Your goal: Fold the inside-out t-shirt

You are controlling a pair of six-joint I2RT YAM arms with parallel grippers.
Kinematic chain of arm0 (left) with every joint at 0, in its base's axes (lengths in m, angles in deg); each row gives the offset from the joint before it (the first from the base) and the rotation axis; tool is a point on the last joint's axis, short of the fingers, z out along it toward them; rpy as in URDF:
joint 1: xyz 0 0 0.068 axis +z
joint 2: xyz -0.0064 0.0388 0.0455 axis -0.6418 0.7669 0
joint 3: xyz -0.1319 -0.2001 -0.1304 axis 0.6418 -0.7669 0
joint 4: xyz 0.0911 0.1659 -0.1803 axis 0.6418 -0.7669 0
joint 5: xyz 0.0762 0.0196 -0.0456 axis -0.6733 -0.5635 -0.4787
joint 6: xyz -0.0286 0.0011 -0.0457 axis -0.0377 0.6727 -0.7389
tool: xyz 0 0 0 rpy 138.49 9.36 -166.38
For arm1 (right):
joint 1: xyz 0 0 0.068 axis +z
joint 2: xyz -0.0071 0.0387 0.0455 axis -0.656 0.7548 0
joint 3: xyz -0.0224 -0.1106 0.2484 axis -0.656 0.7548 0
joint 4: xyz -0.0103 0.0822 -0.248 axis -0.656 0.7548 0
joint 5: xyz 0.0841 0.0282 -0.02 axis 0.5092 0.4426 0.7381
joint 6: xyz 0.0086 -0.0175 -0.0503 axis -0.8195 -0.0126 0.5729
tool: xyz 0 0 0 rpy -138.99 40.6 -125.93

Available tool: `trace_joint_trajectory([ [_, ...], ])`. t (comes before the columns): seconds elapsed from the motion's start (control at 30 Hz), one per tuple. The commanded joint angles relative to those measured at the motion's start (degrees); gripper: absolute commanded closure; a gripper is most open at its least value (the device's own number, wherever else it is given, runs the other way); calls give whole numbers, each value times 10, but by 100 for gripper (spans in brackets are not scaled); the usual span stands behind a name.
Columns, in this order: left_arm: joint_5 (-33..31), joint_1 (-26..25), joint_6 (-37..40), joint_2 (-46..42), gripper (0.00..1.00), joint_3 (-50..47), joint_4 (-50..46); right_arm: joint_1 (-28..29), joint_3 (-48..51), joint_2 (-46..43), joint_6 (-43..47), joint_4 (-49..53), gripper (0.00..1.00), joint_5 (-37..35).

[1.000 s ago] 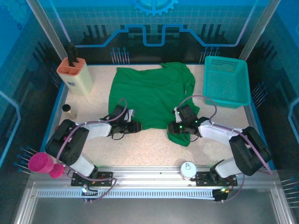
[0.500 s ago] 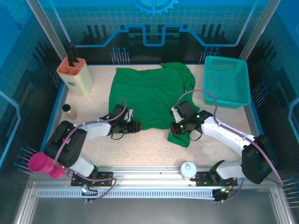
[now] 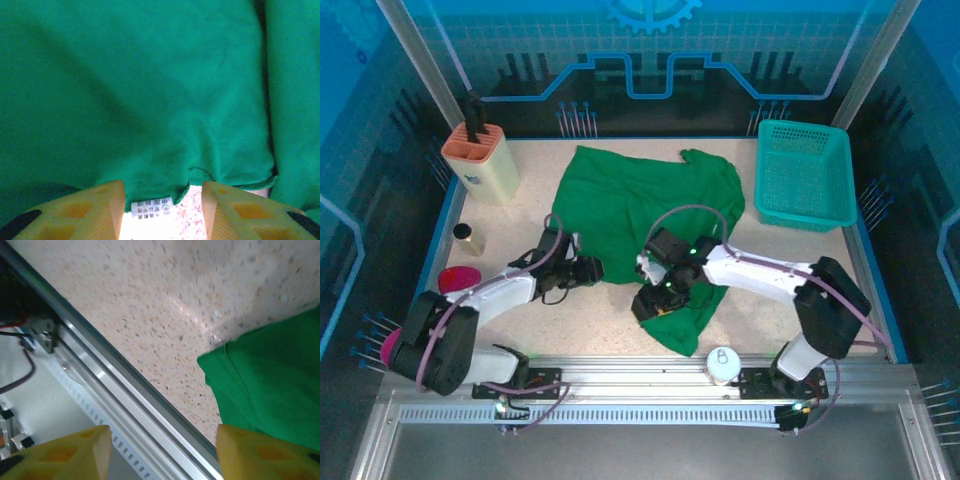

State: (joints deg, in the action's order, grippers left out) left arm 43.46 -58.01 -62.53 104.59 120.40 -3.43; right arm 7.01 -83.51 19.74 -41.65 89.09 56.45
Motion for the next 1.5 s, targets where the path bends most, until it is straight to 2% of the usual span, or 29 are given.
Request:
trace_joint_trajectory([
  [0.0, -54, 8, -5, -46, 50, 10, -63, -80, 47, -80, -37, 19, 38, -10],
  [0.13, -102, 12, 0, -57, 48, 14, -88, -171, 97, -126, -47, 35, 39, -112],
  [0.27, -115, 15, 2, -12, 47, 13, -66, -226, 129, -97, -45, -35, 44, -175],
  [0.37, -163, 25, -47, 47, 48, 11, -51, -254, 136, -58, -42, -84, 56, -221],
  [0.47, -148, 43, -90, 82, 48, 12, -39, -276, 113, 5, -36, -55, 71, -308],
  [0.53, -148, 43, -109, 84, 48, 7, -35, -287, 88, 41, -32, -18, 72, -366],
  [0.63, -141, 44, -105, 81, 48, 4, -38, -316, 77, 69, -17, -10, 69, -355],
  [0.67, -140, 44, -110, 81, 48, 4, -42, -322, 74, 73, -11, -9, 73, -361],
  [0.73, -140, 44, -120, 81, 48, 4, -51, -334, 72, 71, 1, -14, 98, -373],
  [0.77, -139, 44, -123, 79, 51, 3, -55, -343, 71, 67, 6, -17, 100, -380],
  [0.83, -139, 44, -133, 71, 60, -1, -60, -359, 64, 61, 17, -19, 100, -404],
  [0.9, -143, 44, -148, 63, 82, -9, -63, -377, 54, 49, 38, -26, 100, -397],
  [0.97, -147, 44, -157, 54, 100, -13, -71, -384, 42, 26, 62, -26, 100, -375],
  [1.07, -150, 44, -162, 37, 100, -15, -95, -386, 26, -27, 61, 4, 61, -389],
  [1.1, -154, 44, -162, 26, 100, -15, -112, -387, 26, -50, 54, 17, 57, -390],
  [1.17, -176, 44, -158, -2, 100, -14, -151, -388, 38, -92, 40, 34, 52, -381],
  [1.27, -225, 44, -151, -62, 100, -24, -200, -394, 80, -132, 29, 29, 48, -303],
  [1.33, -243, 44, -150, -103, 100, -38, -210, -395, 98, -130, 27, 13, 44, -249],
  [1.47, -243, 45, -170, -157, 100, -62, -221, -391, 132, -86, 15, -23, 42, -205],
])
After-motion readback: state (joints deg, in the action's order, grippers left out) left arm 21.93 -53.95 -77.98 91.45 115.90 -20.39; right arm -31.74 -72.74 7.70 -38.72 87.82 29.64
